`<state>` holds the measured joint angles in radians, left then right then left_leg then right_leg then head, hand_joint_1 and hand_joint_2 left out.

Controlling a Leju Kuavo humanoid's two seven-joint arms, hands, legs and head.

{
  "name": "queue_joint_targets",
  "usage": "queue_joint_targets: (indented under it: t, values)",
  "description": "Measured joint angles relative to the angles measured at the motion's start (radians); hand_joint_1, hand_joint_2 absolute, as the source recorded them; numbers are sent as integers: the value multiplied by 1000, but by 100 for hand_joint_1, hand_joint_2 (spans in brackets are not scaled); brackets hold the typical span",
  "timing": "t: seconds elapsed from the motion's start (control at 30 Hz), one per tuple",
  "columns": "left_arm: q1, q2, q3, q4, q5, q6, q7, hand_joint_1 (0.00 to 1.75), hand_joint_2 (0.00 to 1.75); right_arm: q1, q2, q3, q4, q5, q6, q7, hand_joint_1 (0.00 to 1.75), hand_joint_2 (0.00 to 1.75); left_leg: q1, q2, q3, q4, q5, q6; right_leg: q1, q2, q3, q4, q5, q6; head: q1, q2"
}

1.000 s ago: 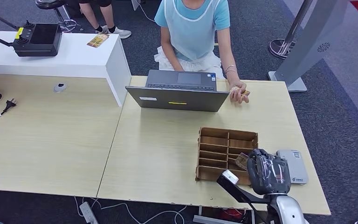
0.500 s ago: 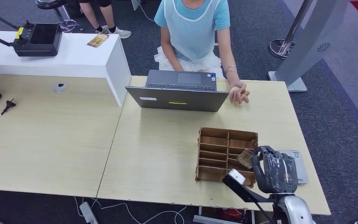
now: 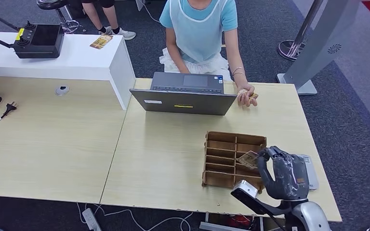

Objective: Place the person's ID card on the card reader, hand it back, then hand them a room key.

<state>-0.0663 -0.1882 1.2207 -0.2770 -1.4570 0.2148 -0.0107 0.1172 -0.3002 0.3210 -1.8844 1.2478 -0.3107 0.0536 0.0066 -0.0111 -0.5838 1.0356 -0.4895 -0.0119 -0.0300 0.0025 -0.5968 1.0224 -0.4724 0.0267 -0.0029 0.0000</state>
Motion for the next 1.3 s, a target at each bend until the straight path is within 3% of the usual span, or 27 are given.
queue_joint_targets:
  t: [0.2,0.53,0.97,1.3]
  values:
    - [0,3,0,1,-1,-2,-1,0,0,-32,-17,5,-6,-35,-11,-28,175,175,0,0,0,0,0,0,0,0,0,0,0,0,0,0]
    - [-2,8,-7,6,-4,-4,-6,0,0,-175,-62,22,-2,-16,-1,-42,175,175,0,0,0,0,1,-1,0,0,0,0,1,0,0,0]
    - [-5,16,-28,15,-7,-18,-9,0,0,-445,-116,60,46,-51,87,-55,175,175,0,0,0,0,3,-1,0,0,0,0,3,-1,0,0]
    - [-6,17,-44,16,-9,-20,-13,0,0,-657,-128,92,160,-118,161,-58,175,175,0,0,0,0,4,-1,0,0,0,1,4,-1,0,0]
